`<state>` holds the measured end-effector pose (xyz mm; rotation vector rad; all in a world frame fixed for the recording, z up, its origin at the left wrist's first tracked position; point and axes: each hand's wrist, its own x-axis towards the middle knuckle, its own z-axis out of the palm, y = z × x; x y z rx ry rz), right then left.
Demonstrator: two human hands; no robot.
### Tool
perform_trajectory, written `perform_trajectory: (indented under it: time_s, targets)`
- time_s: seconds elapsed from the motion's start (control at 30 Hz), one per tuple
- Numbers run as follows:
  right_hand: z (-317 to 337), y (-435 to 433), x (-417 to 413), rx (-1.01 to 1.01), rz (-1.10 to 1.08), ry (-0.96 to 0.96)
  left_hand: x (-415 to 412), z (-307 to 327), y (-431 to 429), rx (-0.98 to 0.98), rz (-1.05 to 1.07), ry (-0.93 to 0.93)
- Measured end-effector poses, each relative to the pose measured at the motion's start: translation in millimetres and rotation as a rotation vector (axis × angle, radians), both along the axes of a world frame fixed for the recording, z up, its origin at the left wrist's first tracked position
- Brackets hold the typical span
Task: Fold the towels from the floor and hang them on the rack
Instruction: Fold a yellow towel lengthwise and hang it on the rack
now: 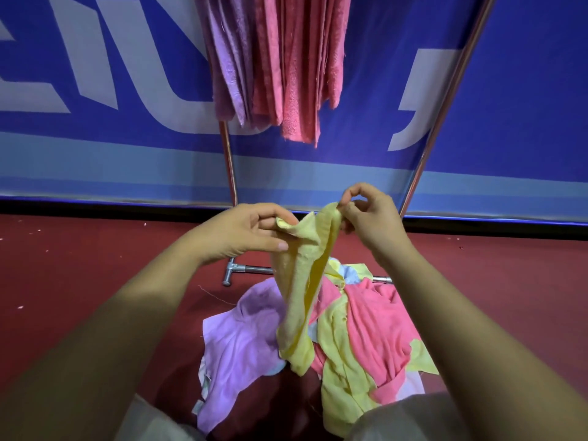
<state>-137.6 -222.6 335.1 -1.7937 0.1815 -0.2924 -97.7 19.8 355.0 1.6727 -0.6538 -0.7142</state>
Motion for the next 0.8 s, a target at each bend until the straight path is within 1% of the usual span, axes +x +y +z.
perform_trajectory:
  time_s: [0.03, 0.17, 0.23, 0.33, 0.37, 0.43, 0.5, 0.53, 0.6, 0.67, 0.73, 0.8]
  targets:
    - [0, 2, -1, 0.013, 0.032, 0.008, 0, -1, -1, 0.019, 0.01, -0.022]
    - [2, 10, -5, 0.052, 0.219, 0.089, 1, -3, -7, 0.089, 0.146, -0.242]
    - [5, 14, -9, 0.051, 0.355, 0.111, -1, 0, -10, 0.073, 0.177, -0.275]
    - [14, 24, -17, -0.063, 0.504, 0.097, -3, 2, -14, 0.055, 0.161, -0.291]
    - [14, 27, -18, -0.113, 0.51, 0.08, -3, 2, -15, 0.056, 0.164, -0.296]
    - [13, 30, -17, -0.224, 0.444, 0.042, -3, 1, -15, 0.058, 0.174, -0.294]
    - [11, 26, -14, -0.256, 0.362, 0.039, 0, 0, -14, 0.104, 0.194, -0.338]
    - [10, 23, -12, -0.248, 0.334, 0.039, 2, -1, -12, 0.178, 0.189, -0.409]
    - [9, 16, -10, -0.251, 0.301, 0.03, 8, -7, -8, 0.419, 0.113, -0.609]
    - [8, 10, -9, -0.275, 0.272, 0.024, 11, -17, -5, 0.631, 0.022, -0.714]
    - [6, 5, -8, -0.318, 0.22, 0.008, 14, -26, -2, 0.699, 0.043, -0.736]
    - [5, 0, -8, -0.353, 0.147, -0.016, 19, -27, 3, 0.681, 0.174, -0.764]
